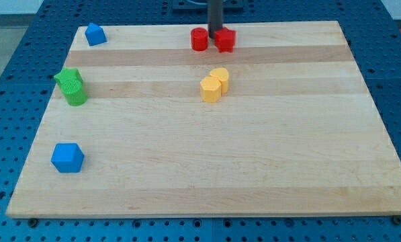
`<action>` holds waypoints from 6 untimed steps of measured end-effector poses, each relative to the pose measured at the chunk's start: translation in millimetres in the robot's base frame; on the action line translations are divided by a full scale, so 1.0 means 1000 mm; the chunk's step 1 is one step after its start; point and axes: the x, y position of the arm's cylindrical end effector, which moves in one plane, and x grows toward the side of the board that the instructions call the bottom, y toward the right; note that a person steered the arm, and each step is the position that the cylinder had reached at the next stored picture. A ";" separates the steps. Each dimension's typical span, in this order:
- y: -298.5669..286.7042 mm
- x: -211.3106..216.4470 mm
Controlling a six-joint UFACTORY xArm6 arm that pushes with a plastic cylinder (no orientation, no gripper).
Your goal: Move the red circle to the top left of hexagon
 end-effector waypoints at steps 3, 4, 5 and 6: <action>0.002 -0.054; -0.037 -0.045; -0.048 0.020; -0.048 0.055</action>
